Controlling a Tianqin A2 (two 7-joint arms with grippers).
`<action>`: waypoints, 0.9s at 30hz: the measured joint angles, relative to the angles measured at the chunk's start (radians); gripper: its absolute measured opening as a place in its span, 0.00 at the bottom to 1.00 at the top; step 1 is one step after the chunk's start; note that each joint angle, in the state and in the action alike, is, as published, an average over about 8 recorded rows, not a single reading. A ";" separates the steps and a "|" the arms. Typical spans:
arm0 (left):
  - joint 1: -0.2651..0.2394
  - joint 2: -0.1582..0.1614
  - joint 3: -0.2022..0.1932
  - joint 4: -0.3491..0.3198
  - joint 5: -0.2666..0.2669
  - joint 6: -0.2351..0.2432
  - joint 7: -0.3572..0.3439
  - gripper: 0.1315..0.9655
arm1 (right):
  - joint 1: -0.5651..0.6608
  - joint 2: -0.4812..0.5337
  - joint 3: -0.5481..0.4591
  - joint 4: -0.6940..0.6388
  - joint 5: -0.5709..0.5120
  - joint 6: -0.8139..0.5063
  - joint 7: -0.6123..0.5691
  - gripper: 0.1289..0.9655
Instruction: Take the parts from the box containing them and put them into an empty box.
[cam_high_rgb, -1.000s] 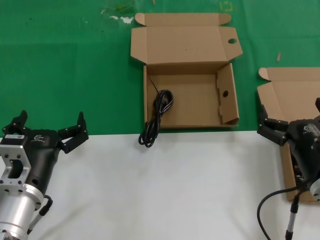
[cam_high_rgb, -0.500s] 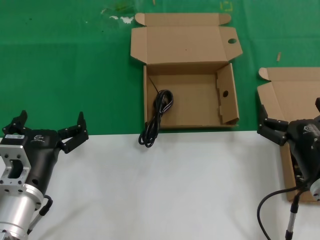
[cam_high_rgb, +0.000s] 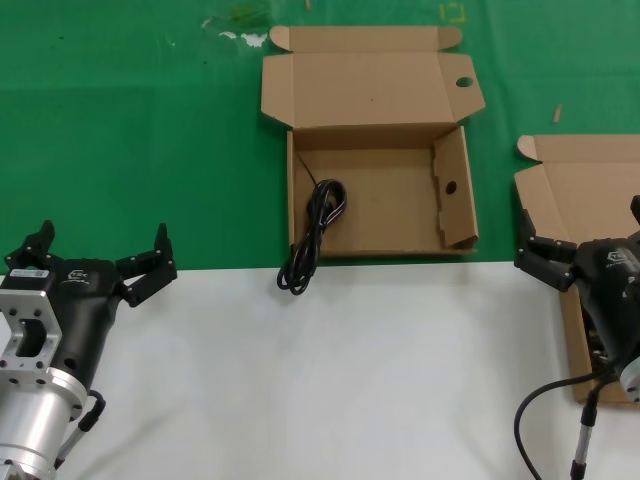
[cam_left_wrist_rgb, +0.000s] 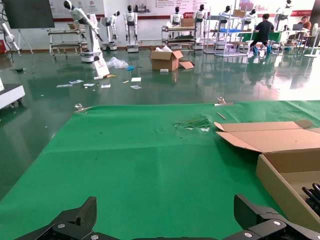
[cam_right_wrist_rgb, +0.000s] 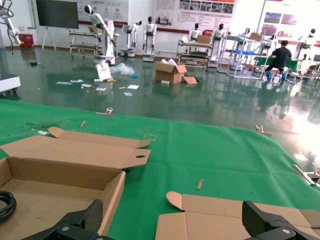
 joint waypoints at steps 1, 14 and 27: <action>0.000 0.000 0.000 0.000 0.000 0.000 0.000 1.00 | 0.000 0.000 0.000 0.000 0.000 0.000 0.000 1.00; 0.000 0.000 0.000 0.000 0.000 0.000 0.000 1.00 | 0.000 0.000 0.000 0.000 0.000 0.000 0.000 1.00; 0.000 0.000 0.000 0.000 0.000 0.000 0.000 1.00 | 0.000 0.000 0.000 0.000 0.000 0.000 0.000 1.00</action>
